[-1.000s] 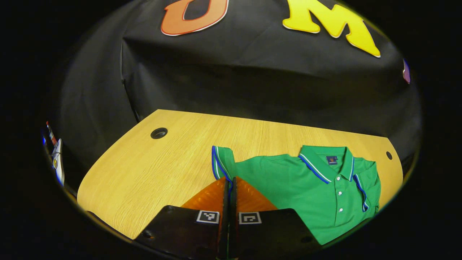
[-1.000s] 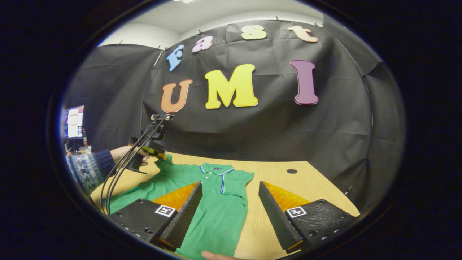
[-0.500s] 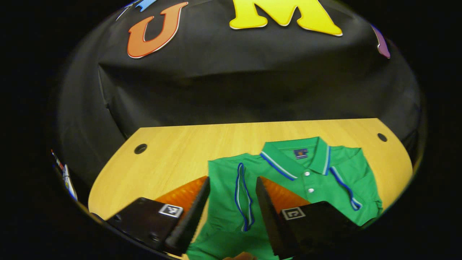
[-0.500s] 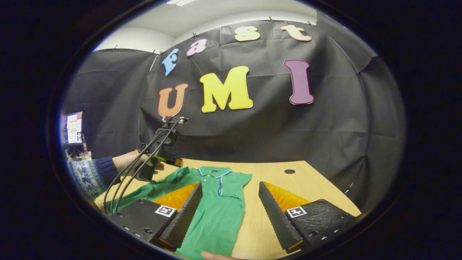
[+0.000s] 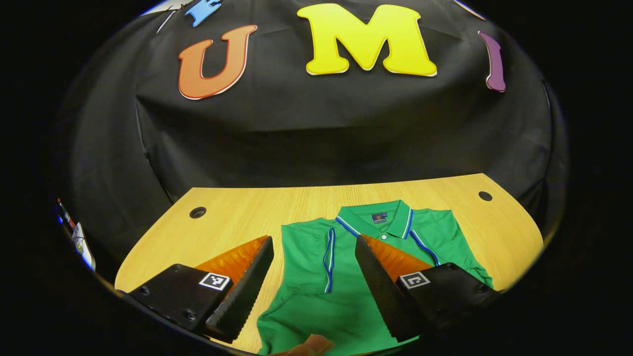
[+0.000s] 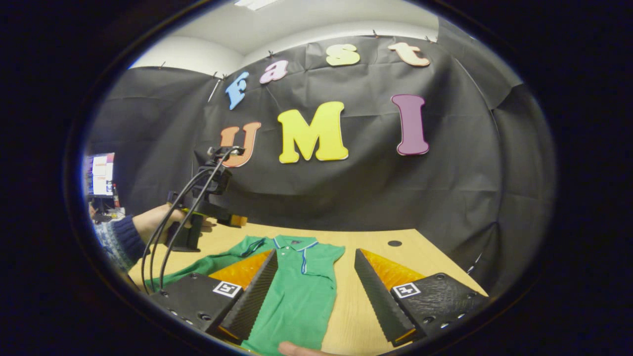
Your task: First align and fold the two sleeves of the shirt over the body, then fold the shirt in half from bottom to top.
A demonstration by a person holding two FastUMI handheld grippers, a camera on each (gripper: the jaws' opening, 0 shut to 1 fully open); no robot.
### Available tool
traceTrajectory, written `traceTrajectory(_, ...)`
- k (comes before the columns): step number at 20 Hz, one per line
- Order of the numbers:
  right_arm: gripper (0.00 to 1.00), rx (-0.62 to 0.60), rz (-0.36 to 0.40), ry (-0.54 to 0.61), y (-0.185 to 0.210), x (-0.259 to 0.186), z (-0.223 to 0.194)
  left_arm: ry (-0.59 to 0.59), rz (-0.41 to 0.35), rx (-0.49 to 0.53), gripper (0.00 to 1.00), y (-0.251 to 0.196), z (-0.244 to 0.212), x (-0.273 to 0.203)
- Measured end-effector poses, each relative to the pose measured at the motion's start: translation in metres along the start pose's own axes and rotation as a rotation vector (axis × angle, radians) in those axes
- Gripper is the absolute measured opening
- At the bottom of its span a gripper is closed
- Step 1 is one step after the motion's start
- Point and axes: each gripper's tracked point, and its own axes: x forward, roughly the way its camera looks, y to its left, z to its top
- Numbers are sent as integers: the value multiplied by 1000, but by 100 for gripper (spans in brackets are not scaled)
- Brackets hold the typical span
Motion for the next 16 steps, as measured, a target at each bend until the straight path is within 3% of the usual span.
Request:
traceTrajectory(5, 95, 5, -17, -18, 12, -13, 15, -134, -34, -46, 100, 8, 22, -76)
traceTrajectory(7, 95, 0, -10, -26, 22, -22, 20, -168, -10, -35, 100, 18, 21, -103)
traceTrajectory(12, 94, -44, -10, -65, 37, -47, 35, -221, 25, -60, 100, 33, -3, -162)
traceTrajectory(16, 95, -61, -11, -58, 46, -63, 22, -224, 43, -87, 100, 38, -43, -200)
